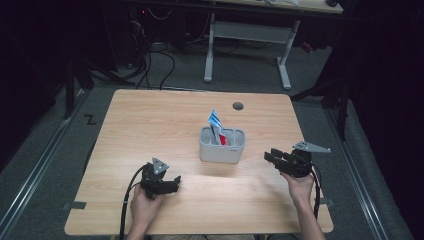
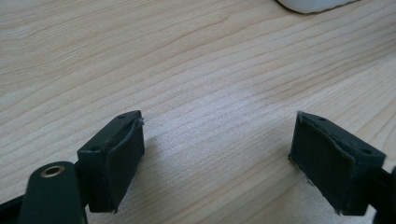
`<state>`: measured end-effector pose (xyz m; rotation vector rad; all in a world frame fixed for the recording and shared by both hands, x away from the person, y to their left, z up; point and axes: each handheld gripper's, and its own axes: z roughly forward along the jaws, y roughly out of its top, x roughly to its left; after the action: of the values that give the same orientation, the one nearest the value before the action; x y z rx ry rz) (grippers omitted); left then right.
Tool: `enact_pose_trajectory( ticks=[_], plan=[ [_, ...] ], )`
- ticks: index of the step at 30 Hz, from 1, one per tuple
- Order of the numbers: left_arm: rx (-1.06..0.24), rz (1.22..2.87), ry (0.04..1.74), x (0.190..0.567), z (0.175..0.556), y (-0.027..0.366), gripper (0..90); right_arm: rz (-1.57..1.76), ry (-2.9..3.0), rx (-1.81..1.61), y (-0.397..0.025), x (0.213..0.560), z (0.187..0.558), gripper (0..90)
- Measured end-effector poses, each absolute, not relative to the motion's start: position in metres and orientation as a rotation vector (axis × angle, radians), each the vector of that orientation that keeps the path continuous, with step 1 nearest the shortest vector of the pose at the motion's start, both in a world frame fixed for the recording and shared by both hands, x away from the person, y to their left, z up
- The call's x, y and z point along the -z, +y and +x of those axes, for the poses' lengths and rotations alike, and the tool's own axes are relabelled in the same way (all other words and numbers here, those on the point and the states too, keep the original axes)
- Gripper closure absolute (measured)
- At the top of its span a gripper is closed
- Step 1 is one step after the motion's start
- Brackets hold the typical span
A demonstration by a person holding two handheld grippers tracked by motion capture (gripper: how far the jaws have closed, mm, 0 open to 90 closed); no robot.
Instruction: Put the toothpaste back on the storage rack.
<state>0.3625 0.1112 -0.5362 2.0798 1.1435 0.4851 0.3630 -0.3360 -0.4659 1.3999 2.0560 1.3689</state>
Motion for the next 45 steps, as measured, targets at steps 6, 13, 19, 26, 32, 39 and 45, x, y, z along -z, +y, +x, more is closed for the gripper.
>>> enact_pose_trajectory(
  ticks=[6, 13, 19, 26, 32, 39, 45],
  plan=[
    [-0.486, 2.080, 1.143, 0.536, 0.363, 0.111, 17.9, 1.421, 2.071, -1.343, -0.333, 0.474, 0.362, 57.4],
    [-0.485, 2.080, 1.144, 0.536, 0.363, 0.111, 17.9, 1.456, 2.081, -1.306, -0.330, 0.486, 0.367, 55.4],
    [-0.485, 2.080, 1.144, 0.536, 0.363, 0.111, 17.9, 1.471, 2.104, -1.244, -0.325, 0.497, 0.371, 53.3],
    [-0.485, 2.079, 1.144, 0.536, 0.363, 0.111, 17.9, 1.459, 2.114, -1.160, -0.321, 0.506, 0.368, 50.6],
    [-0.485, 2.080, 1.144, 0.536, 0.362, 0.111, 17.9, 1.401, 2.155, -1.053, -0.312, 0.510, 0.363, 46.7],
    [-0.485, 2.079, 1.144, 0.536, 0.362, 0.111, 17.9, 1.402, 2.168, -1.064, -0.302, 0.515, 0.364, 46.0],
    [-0.485, 2.078, 1.145, 0.536, 0.362, 0.111, 17.9, 1.399, 2.182, -1.048, -0.296, 0.525, 0.363, 46.0]
  ],
)
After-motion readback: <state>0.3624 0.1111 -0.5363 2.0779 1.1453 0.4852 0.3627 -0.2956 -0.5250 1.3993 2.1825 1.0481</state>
